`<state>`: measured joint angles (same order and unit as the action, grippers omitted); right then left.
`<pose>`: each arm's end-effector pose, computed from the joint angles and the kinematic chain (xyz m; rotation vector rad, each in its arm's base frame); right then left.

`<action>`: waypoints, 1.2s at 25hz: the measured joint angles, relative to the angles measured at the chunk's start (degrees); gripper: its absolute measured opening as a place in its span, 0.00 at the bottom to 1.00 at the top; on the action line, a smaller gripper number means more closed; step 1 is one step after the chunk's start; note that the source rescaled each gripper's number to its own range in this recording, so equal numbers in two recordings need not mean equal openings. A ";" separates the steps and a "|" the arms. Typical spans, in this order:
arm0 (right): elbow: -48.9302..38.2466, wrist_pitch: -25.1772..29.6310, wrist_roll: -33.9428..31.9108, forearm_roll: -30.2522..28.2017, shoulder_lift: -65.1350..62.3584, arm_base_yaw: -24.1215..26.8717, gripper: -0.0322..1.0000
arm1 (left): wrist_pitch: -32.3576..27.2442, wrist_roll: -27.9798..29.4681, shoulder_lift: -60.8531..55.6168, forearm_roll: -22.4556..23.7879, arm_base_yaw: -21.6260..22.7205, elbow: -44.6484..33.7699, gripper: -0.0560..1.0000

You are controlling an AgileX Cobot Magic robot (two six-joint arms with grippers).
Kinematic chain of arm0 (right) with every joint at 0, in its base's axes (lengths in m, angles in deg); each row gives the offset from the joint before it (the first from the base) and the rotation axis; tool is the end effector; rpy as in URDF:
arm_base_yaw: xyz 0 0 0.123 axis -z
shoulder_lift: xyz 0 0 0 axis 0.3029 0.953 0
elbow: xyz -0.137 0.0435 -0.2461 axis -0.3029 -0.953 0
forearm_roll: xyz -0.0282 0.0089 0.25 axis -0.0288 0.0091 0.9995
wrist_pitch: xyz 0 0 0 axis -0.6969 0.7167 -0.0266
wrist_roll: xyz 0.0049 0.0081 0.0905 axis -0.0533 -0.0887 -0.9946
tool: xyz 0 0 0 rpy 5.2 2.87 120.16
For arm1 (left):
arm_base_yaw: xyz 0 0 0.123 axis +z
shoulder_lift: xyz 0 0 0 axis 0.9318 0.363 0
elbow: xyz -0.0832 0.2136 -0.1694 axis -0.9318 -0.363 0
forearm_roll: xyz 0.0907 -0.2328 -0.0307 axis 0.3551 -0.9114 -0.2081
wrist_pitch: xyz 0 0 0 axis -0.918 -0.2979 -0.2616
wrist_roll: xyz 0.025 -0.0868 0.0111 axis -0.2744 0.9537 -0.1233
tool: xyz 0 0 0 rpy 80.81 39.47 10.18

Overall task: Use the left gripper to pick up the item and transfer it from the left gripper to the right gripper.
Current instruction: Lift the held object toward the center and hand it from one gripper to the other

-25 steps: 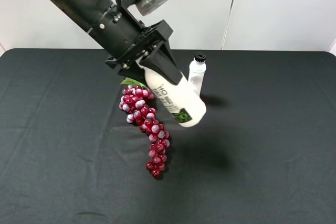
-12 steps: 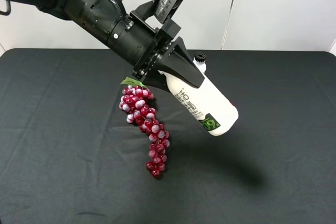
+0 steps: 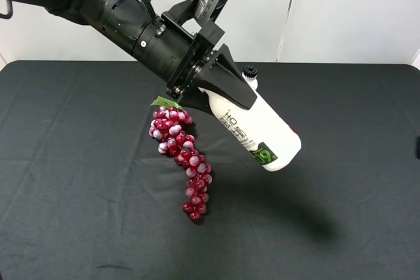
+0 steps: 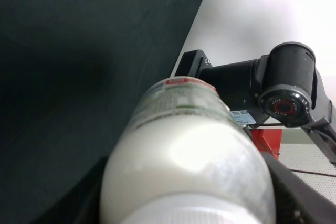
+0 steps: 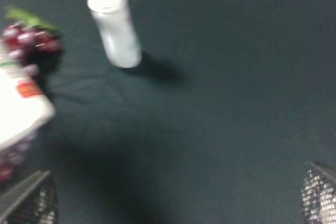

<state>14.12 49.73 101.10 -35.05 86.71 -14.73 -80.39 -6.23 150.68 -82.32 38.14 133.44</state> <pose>0.0473 0.0317 0.3081 -0.3411 2.1031 0.2881 0.2815 -0.2510 0.2305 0.8255 2.5492 -1.4595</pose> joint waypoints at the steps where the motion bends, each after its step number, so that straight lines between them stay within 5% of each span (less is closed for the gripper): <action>1: 0.13 -0.59 1.75 1.00 1.14 -1.27 1.00 | 0.00 0.00 0.00 0.00 0.00 0.00 0.06; 9: 0.32 -4.24 6.40 2.50 7.84 -16.61 1.00 | 0.00 -0.46 0.00 0.00 0.00 0.00 0.06; 30: 3.47 -17.98 10.73 2.02 29.74 -36.57 1.00 | 0.99 -0.81 0.00 -0.04 0.00 0.00 0.06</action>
<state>17.59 31.75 111.82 -33.04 116.44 -51.31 -79.40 -7.04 150.68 -82.36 38.14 133.44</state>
